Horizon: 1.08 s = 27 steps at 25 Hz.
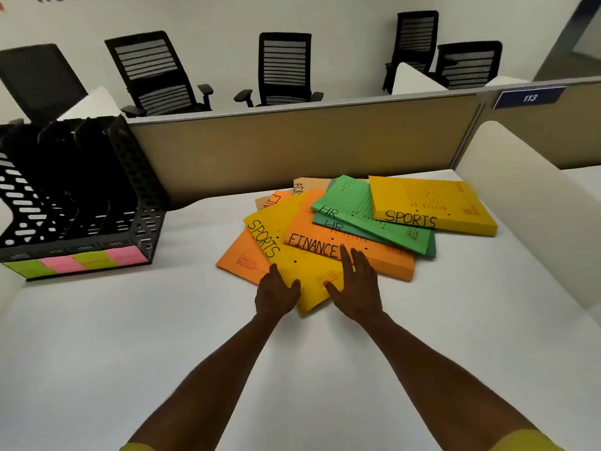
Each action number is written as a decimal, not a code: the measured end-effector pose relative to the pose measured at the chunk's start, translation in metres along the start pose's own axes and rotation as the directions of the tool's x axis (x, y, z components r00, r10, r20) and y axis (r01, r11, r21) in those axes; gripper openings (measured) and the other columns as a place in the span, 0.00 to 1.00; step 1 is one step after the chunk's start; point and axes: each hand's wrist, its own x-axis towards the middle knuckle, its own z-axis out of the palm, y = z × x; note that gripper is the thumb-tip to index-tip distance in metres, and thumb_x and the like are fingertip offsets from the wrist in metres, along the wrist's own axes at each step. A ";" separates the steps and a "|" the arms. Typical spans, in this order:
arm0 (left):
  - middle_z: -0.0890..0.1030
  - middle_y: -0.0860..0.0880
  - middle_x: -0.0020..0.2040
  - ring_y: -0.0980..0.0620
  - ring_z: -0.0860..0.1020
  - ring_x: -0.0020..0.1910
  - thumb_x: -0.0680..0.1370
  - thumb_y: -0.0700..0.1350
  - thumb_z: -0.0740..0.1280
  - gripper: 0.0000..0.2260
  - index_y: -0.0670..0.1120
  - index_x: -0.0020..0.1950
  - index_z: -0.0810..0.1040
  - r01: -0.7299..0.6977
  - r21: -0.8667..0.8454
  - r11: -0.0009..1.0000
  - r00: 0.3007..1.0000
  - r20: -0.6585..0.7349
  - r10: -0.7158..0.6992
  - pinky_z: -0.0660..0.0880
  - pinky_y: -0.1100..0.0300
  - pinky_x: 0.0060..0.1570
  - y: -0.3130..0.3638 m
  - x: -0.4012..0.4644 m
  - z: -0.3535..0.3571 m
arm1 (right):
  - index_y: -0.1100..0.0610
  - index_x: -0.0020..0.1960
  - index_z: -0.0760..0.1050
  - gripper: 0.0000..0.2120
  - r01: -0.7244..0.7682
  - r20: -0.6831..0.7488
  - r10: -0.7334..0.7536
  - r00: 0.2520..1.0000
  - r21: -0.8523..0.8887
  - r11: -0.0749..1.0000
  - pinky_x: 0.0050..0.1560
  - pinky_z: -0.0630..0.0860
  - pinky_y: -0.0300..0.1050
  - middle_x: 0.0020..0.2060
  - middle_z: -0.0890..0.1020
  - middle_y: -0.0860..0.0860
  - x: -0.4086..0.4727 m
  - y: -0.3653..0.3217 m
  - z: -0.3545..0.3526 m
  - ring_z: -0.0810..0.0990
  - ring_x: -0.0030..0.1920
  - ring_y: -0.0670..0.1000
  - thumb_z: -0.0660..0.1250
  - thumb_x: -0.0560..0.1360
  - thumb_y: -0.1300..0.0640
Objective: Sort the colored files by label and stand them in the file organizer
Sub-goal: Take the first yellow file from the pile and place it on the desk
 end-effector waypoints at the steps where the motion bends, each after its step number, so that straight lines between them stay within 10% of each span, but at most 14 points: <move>1: 0.76 0.38 0.65 0.38 0.73 0.66 0.75 0.53 0.70 0.34 0.39 0.75 0.62 0.035 -0.085 0.996 0.999 -0.015 -0.036 0.72 0.47 0.62 0.000 0.002 0.002 | 0.53 0.81 0.50 0.43 0.007 0.046 -0.007 0.999 0.012 1.000 0.71 0.64 0.60 0.76 0.62 0.60 0.000 -0.004 0.004 0.58 0.77 0.61 0.64 0.74 0.36; 6: 0.77 0.43 0.58 0.38 0.78 0.58 0.67 0.53 0.76 0.30 0.41 0.64 0.72 0.401 -0.599 0.693 0.911 0.183 -0.369 0.77 0.44 0.59 0.009 0.009 0.000 | 0.53 0.80 0.53 0.41 -0.048 0.281 0.045 0.959 0.004 0.999 0.74 0.60 0.57 0.77 0.61 0.58 -0.007 -0.020 0.024 0.58 0.77 0.59 0.59 0.76 0.33; 10: 0.83 0.38 0.52 0.35 0.82 0.48 0.64 0.48 0.76 0.16 0.44 0.49 0.80 0.412 -0.712 0.569 0.907 0.264 -0.327 0.81 0.37 0.48 0.001 0.030 0.005 | 0.53 0.77 0.63 0.45 -0.067 0.269 0.058 0.961 0.025 0.997 0.73 0.61 0.59 0.76 0.63 0.59 -0.007 -0.025 0.021 0.59 0.77 0.59 0.45 0.70 0.26; 27: 0.76 0.47 0.65 0.42 0.76 0.62 0.80 0.44 0.68 0.22 0.47 0.73 0.68 0.090 -0.827 0.554 0.984 -0.012 -0.178 0.76 0.41 0.61 -0.007 -0.035 -0.071 | 0.52 0.70 0.71 0.29 -0.247 0.259 0.177 0.949 0.269 0.931 0.64 0.72 0.55 0.66 0.75 0.56 0.023 -0.022 -0.014 0.72 0.67 0.59 0.64 0.75 0.36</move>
